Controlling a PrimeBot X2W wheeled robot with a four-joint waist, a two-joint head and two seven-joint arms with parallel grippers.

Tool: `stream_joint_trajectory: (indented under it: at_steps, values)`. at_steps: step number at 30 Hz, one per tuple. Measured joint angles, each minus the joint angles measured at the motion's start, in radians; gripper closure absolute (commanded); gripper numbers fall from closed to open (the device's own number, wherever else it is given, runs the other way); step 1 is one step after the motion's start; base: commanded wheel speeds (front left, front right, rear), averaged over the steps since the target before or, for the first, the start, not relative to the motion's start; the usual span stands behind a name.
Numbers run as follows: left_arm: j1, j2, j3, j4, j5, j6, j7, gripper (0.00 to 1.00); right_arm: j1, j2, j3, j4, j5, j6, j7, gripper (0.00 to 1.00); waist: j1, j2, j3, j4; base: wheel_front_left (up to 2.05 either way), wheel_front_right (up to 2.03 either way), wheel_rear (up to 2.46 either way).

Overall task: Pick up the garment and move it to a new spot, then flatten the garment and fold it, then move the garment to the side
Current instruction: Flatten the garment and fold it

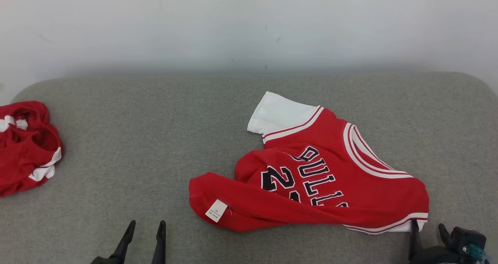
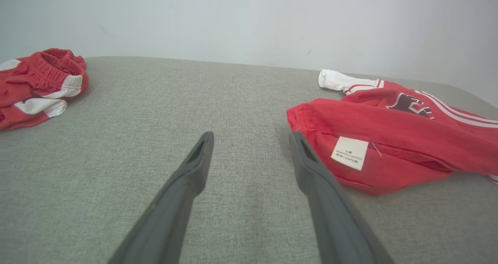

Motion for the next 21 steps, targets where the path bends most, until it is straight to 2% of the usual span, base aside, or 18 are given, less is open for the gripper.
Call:
stream_joint_trajectory:
  at_steps: [6, 7, 8, 9, 15, 21]
  values:
    - [0.0, -0.011, 0.017, 0.0, 0.011, -0.008, 0.0, 0.0, -0.091, -0.005, 0.012, 0.16, 0.012, 0.0, -0.002, 0.0, 0.0, -0.0001, 0.005, 0.008, 0.0, 0.0, 0.0]
    - [0.0, -0.012, 0.018, 0.0, 0.012, -0.008, 0.0, 0.0, -0.105, -0.006, 0.019, 0.179, 0.018, 0.0, -0.002, 0.11, 0.0, 0.0, 0.005, 0.007, 0.0, 0.0, 0.0]
    - [0.0, -0.013, 0.019, 0.001, 0.013, -0.009, 0.0, 0.0, -0.115, -0.006, 0.026, 0.194, 0.023, 0.0, -0.004, 0.62, 0.0, -0.0001, 0.006, 0.005, 0.0, 0.0, 0.0]
    - [0.0, -0.013, 0.02, 0.001, 0.015, -0.009, 0.0, 0.0, -0.125, -0.005, 0.03, 0.205, 0.033, 0.0, -0.005, 1.0, 0.0, 0.0, 0.006, 0.004, 0.0, 0.0, 0.0]
    - [0.0, -0.017, 0.027, 0.008, 0.018, -0.009, 0.0, 0.0, -0.122, 0.003, 0.061, 0.184, 0.072, 0.0, 0.0, 1.0, 0.0, 0.0, -0.006, 0.0, 0.0, 0.0, 0.0]
    - [0.022, -0.022, 0.042, 0.01, 0.02, -0.014, 0.0, 0.0, -0.055, 0.005, 0.137, 0.018, 0.135, 0.0, 0.0, 1.0, 0.0, 0.0, -0.022, -0.018, 0.0, 0.0, 0.0]
